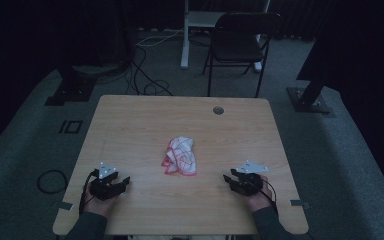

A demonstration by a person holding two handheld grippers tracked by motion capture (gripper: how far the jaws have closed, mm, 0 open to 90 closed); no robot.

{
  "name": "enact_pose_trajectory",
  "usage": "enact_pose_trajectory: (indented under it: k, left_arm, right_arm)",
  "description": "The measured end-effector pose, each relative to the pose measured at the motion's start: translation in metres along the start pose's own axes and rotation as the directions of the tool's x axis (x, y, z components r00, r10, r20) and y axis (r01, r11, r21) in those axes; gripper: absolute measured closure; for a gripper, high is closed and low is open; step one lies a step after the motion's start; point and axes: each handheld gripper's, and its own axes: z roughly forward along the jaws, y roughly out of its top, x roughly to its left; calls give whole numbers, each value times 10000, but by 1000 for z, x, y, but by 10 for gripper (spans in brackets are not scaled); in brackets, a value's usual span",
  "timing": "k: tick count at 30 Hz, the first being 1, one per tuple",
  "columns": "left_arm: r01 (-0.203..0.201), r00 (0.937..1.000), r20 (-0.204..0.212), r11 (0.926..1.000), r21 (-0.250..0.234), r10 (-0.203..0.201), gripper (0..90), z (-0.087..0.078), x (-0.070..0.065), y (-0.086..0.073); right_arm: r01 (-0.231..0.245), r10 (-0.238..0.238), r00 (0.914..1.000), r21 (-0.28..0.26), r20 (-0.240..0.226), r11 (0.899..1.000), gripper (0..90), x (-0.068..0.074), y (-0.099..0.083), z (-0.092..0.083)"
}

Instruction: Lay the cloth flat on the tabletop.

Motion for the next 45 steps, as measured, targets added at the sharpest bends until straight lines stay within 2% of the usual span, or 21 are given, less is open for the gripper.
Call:
enact_pose_trajectory:
  k: [10,12,17,18,26,32,35,45]
  left_arm:
    - [-438,9974,552,9984,-352,457,460,-3,-18,13]
    - [-634,9954,699,9971,-412,662,463,-1,-24,19]
    - [-792,9922,919,9954,-546,840,473,1,-32,27]
    - [-954,9896,1024,9938,-566,1008,479,3,-36,31]
    - [-1275,9818,1339,9899,-616,1348,522,13,-51,43]
    - [-1400,9794,1386,9884,-589,1470,563,18,-57,49]
    - [-1638,9760,1377,9854,-465,1688,581,24,-61,52]
    - [-1711,9773,1184,9841,-484,1757,649,44,-64,57]
  right_arm:
    - [522,-541,9963,-297,-667,9982,627,20,19,0]
    - [569,-597,9949,-365,-816,9977,633,23,24,0]
    - [721,-771,9925,-551,-954,9959,662,31,34,2]
    - [869,-934,9905,-674,-1009,9939,672,36,39,3]
    - [1374,-1475,9837,-993,-1027,9855,698,52,54,9]
    - [1599,-1717,9790,-1085,-1100,9812,738,61,61,17]
    - [1632,-1746,9777,-1013,-1167,9814,753,66,63,23]
    - [1777,-1877,9736,-852,-1298,9804,752,78,70,43]
